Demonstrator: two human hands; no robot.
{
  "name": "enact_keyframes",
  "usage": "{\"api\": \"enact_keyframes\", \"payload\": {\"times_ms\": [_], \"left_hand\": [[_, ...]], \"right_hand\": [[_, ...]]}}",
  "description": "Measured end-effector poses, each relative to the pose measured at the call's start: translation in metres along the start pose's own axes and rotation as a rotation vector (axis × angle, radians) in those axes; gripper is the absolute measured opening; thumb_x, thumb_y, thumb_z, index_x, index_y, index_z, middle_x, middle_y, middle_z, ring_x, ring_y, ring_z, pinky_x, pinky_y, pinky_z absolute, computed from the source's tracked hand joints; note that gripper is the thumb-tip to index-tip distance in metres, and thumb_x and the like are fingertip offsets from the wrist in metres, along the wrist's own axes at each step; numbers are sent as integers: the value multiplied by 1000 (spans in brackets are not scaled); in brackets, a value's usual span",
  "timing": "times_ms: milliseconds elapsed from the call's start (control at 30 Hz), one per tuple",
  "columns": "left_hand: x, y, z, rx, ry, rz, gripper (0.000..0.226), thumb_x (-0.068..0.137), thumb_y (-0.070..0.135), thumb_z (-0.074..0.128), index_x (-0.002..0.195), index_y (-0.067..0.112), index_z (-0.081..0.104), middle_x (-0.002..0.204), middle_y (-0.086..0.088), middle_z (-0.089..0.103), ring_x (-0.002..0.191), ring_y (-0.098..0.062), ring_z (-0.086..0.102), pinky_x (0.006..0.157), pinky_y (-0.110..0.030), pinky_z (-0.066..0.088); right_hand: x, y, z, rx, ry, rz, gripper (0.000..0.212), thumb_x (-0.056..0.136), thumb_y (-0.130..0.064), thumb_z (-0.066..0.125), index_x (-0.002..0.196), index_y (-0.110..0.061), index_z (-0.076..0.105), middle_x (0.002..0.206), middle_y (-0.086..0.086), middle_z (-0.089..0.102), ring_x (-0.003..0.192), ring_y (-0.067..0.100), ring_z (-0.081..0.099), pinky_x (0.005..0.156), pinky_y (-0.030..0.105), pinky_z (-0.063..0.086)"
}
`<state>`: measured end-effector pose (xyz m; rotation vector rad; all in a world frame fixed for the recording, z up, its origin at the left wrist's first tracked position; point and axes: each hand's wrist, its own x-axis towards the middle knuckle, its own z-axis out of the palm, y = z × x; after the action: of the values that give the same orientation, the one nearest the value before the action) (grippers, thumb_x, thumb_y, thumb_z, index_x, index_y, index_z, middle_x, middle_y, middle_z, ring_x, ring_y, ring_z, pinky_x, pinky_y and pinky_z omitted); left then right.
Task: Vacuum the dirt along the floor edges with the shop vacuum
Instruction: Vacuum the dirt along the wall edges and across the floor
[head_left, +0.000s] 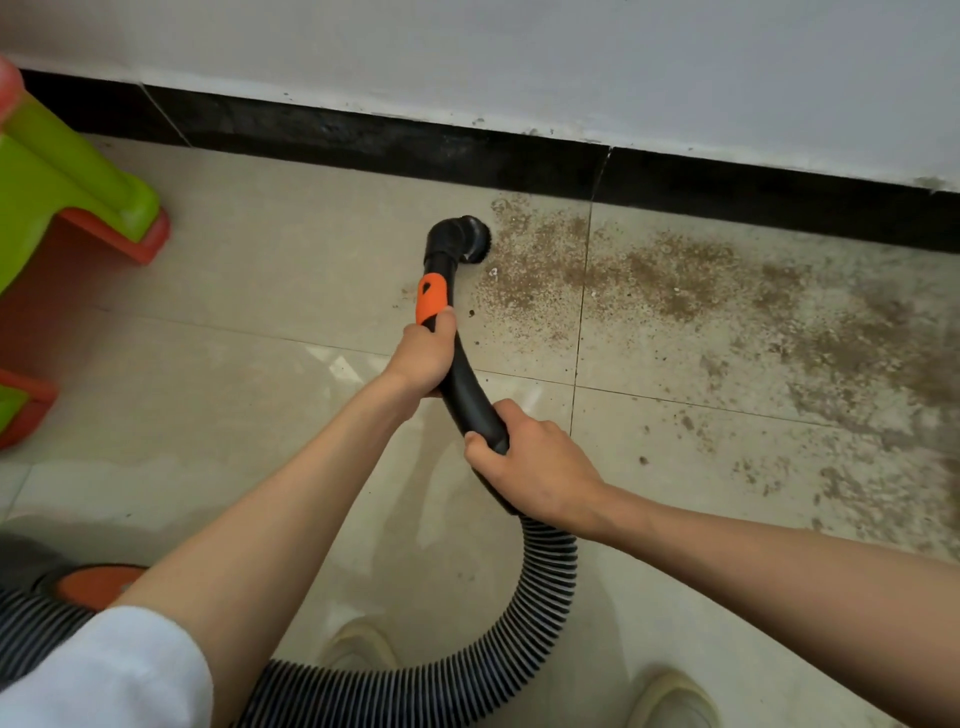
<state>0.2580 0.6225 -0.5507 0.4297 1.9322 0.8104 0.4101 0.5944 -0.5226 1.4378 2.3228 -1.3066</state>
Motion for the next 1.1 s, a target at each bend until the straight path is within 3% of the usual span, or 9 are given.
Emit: {"api": "enact_keyframes", "payload": {"times_ms": [167,267,467,600,667,733,1000,1100], "left_hand": [[4,10,4,14,-68,33,48,99,45,31,118,2,45,98,-10,54,79,-18,54,61,-29,47],[5,10,-5,8,-24,27,47,99,44,31,117,3,45,97,-9,54,85,-20,55,69,-32,48],[-4,-8,-37,-73,151,-66,54,99,44,33,131,2,38,114,-14,55,94,-25,55,69,-34,47],[-27,-43,-51,-126,191,-110,56,98,45,34,132,1,36,120,-17,55,95,-27,56,59,-32,48],[-38,-57,-50,-149,202,-122,58,98,47,34,132,0,36,118,-18,54,95,-27,57,62,-33,50],[-42,-61,-47,-160,197,-125,59,98,47,33,132,-1,35,118,-18,54,97,-28,57,67,-35,50],[-36,-30,-14,-93,40,-76,57,98,47,33,129,0,39,108,-14,55,90,-24,57,60,-30,50],[-34,-20,0,-69,-29,-47,55,98,46,33,127,0,42,93,-8,54,82,-20,56,61,-31,50]], "right_hand": [[2,-1,-3,33,28,21,28,93,-46,45,104,-21,46,74,-5,57,75,24,62,67,35,50],[6,-7,-5,59,0,2,30,92,-45,46,106,-19,50,81,0,62,78,24,62,72,38,53],[16,-19,1,81,-162,-96,25,91,-44,49,103,-22,50,87,3,64,78,22,63,73,41,55],[-2,-17,11,76,-294,-161,24,92,-43,50,106,-22,50,89,3,64,77,20,64,71,37,56],[-12,-15,14,43,-332,-176,26,93,-43,50,109,-22,50,89,3,63,76,20,64,70,37,55],[-16,-13,15,23,-315,-182,27,93,-44,49,108,-21,50,86,2,62,74,20,63,70,38,54],[-32,-1,1,46,-141,-76,25,92,-45,47,105,-23,48,80,-1,62,72,20,63,68,38,55],[-38,5,-2,71,-72,-32,23,91,-45,47,103,-25,48,77,-3,61,71,18,62,66,35,53]]}}
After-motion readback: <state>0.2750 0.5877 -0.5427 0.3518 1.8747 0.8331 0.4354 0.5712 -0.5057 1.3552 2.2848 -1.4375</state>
